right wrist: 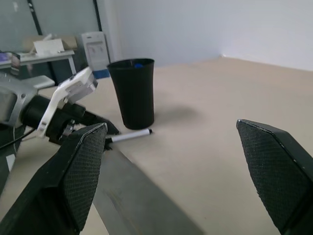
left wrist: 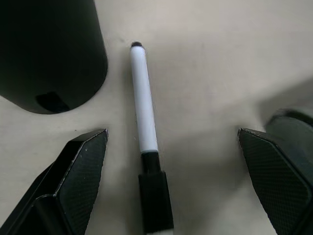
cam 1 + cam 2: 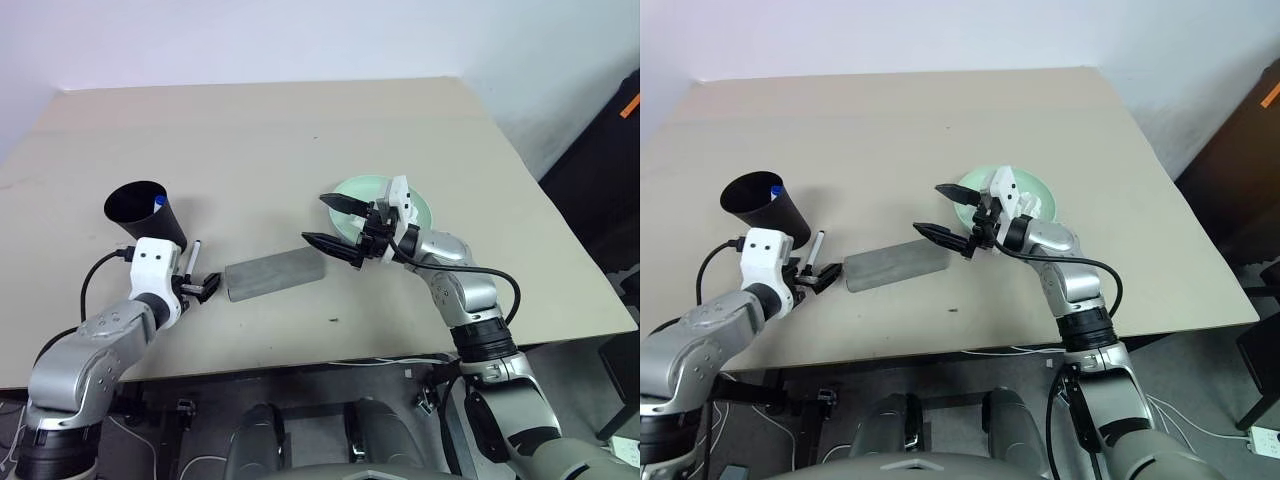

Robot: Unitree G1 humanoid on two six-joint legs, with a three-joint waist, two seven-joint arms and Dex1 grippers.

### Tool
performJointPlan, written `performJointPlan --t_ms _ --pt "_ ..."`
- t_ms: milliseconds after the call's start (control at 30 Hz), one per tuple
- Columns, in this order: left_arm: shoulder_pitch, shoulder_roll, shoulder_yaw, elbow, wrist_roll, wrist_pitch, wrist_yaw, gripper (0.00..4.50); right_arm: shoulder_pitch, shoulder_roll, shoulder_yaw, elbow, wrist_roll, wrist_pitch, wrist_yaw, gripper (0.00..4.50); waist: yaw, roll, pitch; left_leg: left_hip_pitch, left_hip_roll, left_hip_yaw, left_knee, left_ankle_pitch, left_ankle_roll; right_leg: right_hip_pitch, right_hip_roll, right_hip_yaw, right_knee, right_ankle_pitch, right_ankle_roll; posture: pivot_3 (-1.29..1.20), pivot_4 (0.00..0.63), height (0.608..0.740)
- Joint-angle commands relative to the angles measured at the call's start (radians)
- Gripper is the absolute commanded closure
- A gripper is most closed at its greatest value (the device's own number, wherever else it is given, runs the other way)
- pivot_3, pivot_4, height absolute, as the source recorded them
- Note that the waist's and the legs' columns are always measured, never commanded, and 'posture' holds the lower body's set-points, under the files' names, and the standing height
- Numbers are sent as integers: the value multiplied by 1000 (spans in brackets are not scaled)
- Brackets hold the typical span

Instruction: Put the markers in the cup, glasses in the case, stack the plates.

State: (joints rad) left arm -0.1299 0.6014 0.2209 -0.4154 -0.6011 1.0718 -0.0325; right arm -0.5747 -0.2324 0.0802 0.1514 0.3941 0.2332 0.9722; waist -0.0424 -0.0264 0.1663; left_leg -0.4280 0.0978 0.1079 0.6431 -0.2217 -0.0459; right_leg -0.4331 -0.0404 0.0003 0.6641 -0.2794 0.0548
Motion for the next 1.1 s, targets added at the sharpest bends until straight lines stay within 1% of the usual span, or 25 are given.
performJointPlan --t_ms 33,67,167,333,400,500,533,667,767,867,933,967,1033,1100 --pt "-45 -19 39 -13 13 123 49 36 9 -4 -9 -50 -4 -24 -22 0 0 0 0 0 0 0 0 0 0 0 0 0 0 0 0 0 150 726" --pt "-64 -32 52 -14 12 162 62 36 13 -5 -10 -51 -5 -27 -26 0 -1 0 0 0 0 0 0 0 0 0 0 0 0 0 1 0 150 726" --pt "-99 -43 69 -16 14 240 64 630 20 -6 -11 -55 -9 -34 -36 0 -1 0 0 1 0 0 1 0 0 1 0 0 0 1 1 0 150 726" --pt "-134 -49 85 -4 35 310 57 2272 16 -7 -12 -42 -20 -53 -51 0 0 0 0 1 0 0 1 0 0 1 1 0 0 1 2 0 150 726" --pt "-138 -51 89 -5 42 324 48 3078 15 -8 -12 -41 -20 -55 -53 0 0 0 0 1 0 0 1 0 0 1 1 0 0 1 2 0 150 726" --pt "-143 -56 95 -1 54 335 37 4097 6 -11 -12 -22 -34 -72 -59 0 0 0 0 1 0 0 1 0 0 1 0 0 0 1 2 0 150 726" --pt "-144 -57 94 0 54 333 29 4313 2 -12 -13 -14 -37 -76 -60 0 0 0 0 1 0 0 1 0 0 1 0 0 0 1 2 0 150 726" --pt "-140 -54 93 -21 21 295 -62 4322 -9 -11 -14 -1 -41 -83 -65 0 0 0 0 1 0 0 1 0 0 1 0 0 0 1 1 0 150 726" --pt "-124 -29 107 -49 -11 283 -146 4322 -10 -10 -14 -2 -38 -84 -67 0 2 0 0 1 0 0 1 0 0 1 0 0 0 1 1 0 150 726" --pt "-89 1 105 -74 6 104 -249 4322 -7 -11 -22 -10 -26 -78 -66 0 1 0 0 0 -1 0 1 0 0 1 -1 0 0 0 1 0 150 726" --pt "-76 10 112 -79 2 48 -290 4322 -6 -14 -25 -14 -21 -74 -64 0 1 0 0 0 0 0 1 0 0 1 -2 0 0 -1 -1 0 150 726" --pt "-66 14 122 -89 -11 0 -336 4322 -4 -16 -28 -20 -12 -64 -59 0 1 0 0 0 0 0 1 0 0 1 -2 0 0 -1 -2 0 150 726" --pt "-57 -1 150 -102 -35 -149 -439 4322 -3 -22 -32 -30 3 -25 -60 0 0 0 0 0 0 0 1 0 0 1 -3 0 0 -1 -2 0 150 726" --pt "-63 -14 163 -90 -10 -280 -477 4322 -2 -28 -33 -39 17 5 -58 0 1 0 0 0 0 0 1 0 0 1 -4 0 0 -1 -2 0 150 726"
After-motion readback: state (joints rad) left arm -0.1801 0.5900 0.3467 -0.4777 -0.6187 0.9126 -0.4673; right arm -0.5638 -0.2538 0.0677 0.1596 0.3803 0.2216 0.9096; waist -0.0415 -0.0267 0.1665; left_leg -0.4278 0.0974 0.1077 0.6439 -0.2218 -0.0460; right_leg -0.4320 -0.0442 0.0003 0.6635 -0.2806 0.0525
